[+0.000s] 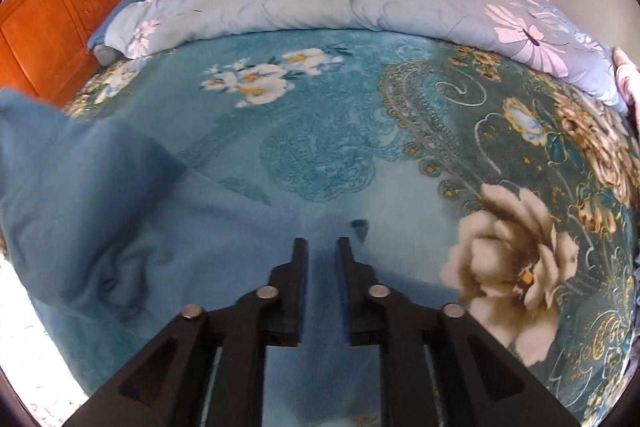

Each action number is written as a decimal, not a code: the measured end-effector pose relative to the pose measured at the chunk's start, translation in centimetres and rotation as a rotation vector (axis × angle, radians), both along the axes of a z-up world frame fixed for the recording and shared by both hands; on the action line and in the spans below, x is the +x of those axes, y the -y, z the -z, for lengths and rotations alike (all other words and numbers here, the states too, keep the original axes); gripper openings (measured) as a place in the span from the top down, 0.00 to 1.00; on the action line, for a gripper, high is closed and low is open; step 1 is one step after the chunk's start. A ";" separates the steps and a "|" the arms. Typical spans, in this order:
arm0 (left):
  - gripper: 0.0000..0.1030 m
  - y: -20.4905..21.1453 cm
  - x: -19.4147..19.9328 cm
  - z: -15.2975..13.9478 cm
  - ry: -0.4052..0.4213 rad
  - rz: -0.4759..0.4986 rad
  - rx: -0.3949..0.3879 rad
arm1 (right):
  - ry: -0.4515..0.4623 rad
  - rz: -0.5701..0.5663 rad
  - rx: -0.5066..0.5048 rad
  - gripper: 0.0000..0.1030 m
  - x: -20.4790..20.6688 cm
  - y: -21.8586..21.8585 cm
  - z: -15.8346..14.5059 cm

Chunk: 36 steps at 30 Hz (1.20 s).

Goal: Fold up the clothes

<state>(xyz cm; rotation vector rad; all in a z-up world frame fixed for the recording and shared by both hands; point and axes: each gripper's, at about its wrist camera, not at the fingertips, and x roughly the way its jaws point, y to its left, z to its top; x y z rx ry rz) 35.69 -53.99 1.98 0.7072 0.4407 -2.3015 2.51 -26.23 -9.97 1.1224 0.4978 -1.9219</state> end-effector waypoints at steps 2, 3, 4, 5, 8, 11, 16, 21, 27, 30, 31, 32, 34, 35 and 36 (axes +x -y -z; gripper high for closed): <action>0.90 0.6 0.9 1.2 0.019 -0.021 0.017 | 0.002 -0.004 0.010 0.78 -0.5 0.3 0.5; 0.90 0.9 1.3 1.9 0.033 -0.033 0.020 | 0.006 -0.008 0.012 0.78 -0.6 0.5 0.7; 0.90 1.1 1.5 2.4 0.044 -0.043 0.021 | 0.009 -0.014 0.007 0.78 -0.8 0.6 0.9; 0.90 1.4 1.9 3.0 0.052 -0.053 0.026 | 0.013 -0.016 0.004 0.79 -0.8 0.7 1.0; 0.90 2.2 2.5 4.2 0.062 -0.077 0.047 | 0.042 0.003 -0.023 0.94 -1.2 0.1 0.9; 0.90 3.0 2.7 4.6 0.063 -0.090 0.046 | 0.036 0.011 -0.079 0.95 -1.4 -1.1 -0.7; 0.90 5.4 0.8 3.5 0.039 -0.068 0.042 | -0.035 0.032 -0.149 0.96 -3.0 -2.4 -5.0; 0.90 8.2 -6.1 -0.7 0.045 -0.004 -0.048 | -0.163 0.121 -0.156 0.96 -8.5 -1.0 -10.3; 0.90 8.2 -10.4 -8.4 -0.094 0.029 -0.187 | -0.332 0.192 -0.287 0.96 -11.0 -2.7 -18.7; 0.90 7.4 -8.0 -9.2 -0.204 0.034 -0.180 | -0.359 0.195 -0.361 0.96 -9.4 -5.8 -19.8; 0.90 7.1 -7.0 -8.8 -0.221 0.034 -0.174 | -0.353 0.185 -0.359 0.96 -8.5 -6.8 -19.0; 0.90 6.6 -5.9 -7.8 -0.215 0.029 -0.163 | -0.347 0.175 -0.357 0.96 -7.7 -7.8 -18.1; 0.90 5.3 -3.5 -4.9 -0.192 0.023 -0.135 | -0.313 0.159 -0.327 0.96 -6.0 -9.5 -15.4; 0.90 4.3 -1.8 -2.5 -0.166 0.014 -0.126 | -0.287 0.151 -0.303 0.96 -5.1 -10.3 -13.6; 0.90 3.6 -0.6 -0.1 -0.137 0.004 -0.100 | -0.254 0.145 -0.275 0.96 -4.1 -11.1 -11.3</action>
